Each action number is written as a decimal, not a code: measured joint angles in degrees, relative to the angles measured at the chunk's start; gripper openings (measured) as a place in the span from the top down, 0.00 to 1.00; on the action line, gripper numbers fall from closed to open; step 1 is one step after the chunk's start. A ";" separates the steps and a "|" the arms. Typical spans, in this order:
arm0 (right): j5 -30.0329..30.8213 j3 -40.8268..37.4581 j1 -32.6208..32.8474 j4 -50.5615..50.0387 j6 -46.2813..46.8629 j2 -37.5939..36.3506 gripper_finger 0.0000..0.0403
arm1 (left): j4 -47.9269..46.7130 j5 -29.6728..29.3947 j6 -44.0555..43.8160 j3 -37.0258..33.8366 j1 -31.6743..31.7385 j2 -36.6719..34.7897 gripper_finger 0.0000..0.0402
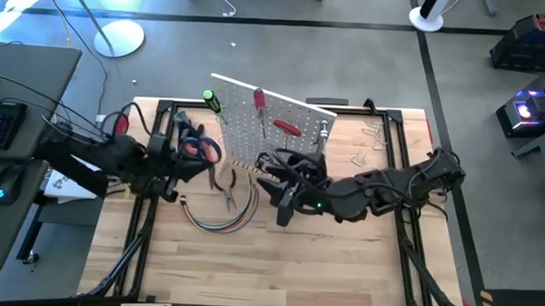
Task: Hang tools onto peg board
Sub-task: Hang the scissors on the peg board
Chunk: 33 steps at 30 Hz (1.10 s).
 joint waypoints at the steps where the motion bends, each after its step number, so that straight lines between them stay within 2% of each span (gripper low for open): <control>1: 0.27 0.00 0.16 -0.01 0.57 -0.01 0.54 | 3.80 0.41 -0.35 -2.59 0.48 -0.71 0.99; 5: -1.25 0.00 0.97 0.00 1.41 -0.02 0.54 | 18.16 1.95 -2.08 -13.59 3.83 -3.77 0.99; 8: -1.53 0.00 1.59 0.35 1.39 -0.02 0.54 | 24.87 6.48 -2.37 -17.68 7.82 -3.54 0.99; 14: -3.01 0.00 1.81 0.16 0.89 0.03 0.54 | 21.12 17.68 1.03 -16.69 17.03 -0.84 0.99; 20: -8.08 0.00 1.81 0.16 4.47 0.50 0.54 | 23.76 29.07 -0.15 -16.47 28.88 3.18 0.99; 24: -8.13 0.00 1.80 0.22 3.80 0.46 0.54 | 32.91 33.95 -3.57 -16.47 34.57 9.88 0.99; 29: -7.97 0.00 1.04 0.22 2.45 0.48 0.54 | 46.38 39.29 -6.25 -16.49 38.22 19.25 0.99; 33: -7.97 0.00 0.90 -0.20 2.38 0.48 0.54 | 51.45 42.30 -7.23 -15.50 41.33 24.91 0.99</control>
